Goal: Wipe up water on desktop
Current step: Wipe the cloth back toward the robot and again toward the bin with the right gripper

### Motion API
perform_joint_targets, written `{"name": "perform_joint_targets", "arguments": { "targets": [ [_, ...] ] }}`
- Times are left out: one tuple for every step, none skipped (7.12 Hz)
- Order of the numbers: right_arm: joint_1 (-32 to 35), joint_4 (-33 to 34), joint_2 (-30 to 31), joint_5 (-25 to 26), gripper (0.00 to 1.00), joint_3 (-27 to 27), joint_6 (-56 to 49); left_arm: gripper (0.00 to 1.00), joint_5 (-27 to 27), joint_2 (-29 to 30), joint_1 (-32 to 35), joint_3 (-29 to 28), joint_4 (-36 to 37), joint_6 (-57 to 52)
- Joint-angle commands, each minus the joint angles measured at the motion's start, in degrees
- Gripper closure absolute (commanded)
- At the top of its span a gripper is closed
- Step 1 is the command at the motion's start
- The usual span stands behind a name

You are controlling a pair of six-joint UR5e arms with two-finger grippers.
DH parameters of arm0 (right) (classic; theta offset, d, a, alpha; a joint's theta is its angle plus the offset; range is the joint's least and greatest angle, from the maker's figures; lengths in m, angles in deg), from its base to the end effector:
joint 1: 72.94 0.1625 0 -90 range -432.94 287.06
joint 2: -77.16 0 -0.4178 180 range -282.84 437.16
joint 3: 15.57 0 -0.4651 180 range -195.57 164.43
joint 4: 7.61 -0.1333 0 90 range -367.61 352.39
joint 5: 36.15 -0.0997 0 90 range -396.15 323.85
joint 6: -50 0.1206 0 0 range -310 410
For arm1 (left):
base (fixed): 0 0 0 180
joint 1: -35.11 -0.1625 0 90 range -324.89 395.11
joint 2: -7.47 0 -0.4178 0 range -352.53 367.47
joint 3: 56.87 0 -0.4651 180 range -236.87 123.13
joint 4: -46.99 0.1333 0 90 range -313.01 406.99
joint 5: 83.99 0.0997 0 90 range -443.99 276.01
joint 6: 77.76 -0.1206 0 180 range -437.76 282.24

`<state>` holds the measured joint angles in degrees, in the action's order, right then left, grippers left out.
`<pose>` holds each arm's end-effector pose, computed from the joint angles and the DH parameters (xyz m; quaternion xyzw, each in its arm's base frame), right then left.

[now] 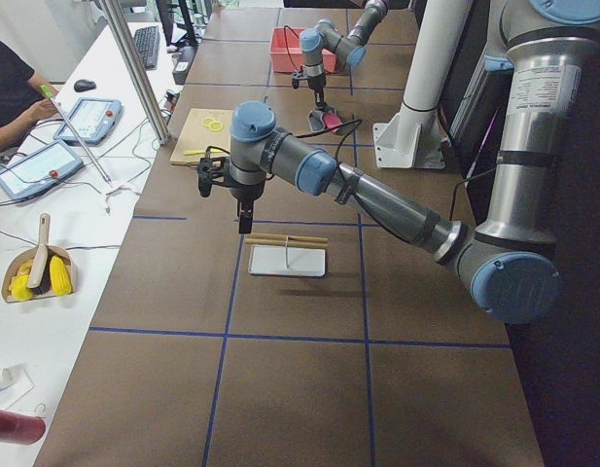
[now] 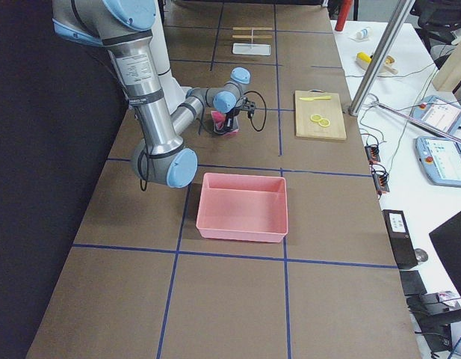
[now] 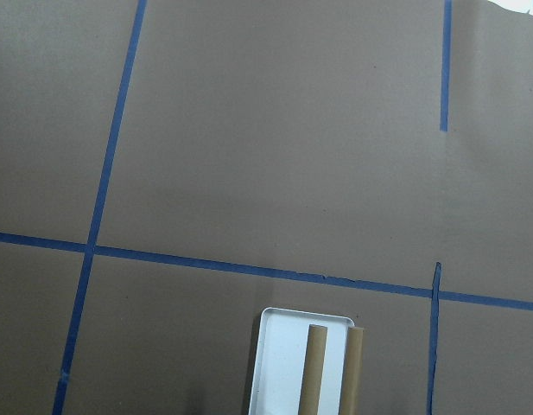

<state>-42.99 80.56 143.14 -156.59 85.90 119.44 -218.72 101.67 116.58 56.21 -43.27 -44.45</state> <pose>-0.5628 -0.4076 0.2963 -0.0932 -0.3853 -0.0089 0.9180 0.0370 -0.5728 0.3959 0.0737 0.4238 -0.1043 0.8967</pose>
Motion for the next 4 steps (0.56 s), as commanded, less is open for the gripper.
{"name": "perform_joint_targets", "arguments": {
  "targets": [
    [6.93, 0.68, 0.91, -0.32, 1.0, -1.52, -5.07, 0.0, -0.1, 0.01, 0.01, 0.03, 0.09, 0.09],
    [9.84, 0.6, 2.47, -0.23, 1.0, -3.01, -8.5, 0.0, -0.1, -0.07, 0.01, 0.3, 0.18, 0.17],
    [12.57, 0.68, 2.49, -0.23, 1.0, -5.29, -11.85, 0.0, -0.1, -0.07, 0.01, 0.56, 0.18, 0.44],
    [15.21, 0.6, 2.49, -0.32, 1.0, -7.22, -14.4, 0.0, -0.1, 0.01, 0.01, 0.56, 0.27, 0.44]
  ]
}}
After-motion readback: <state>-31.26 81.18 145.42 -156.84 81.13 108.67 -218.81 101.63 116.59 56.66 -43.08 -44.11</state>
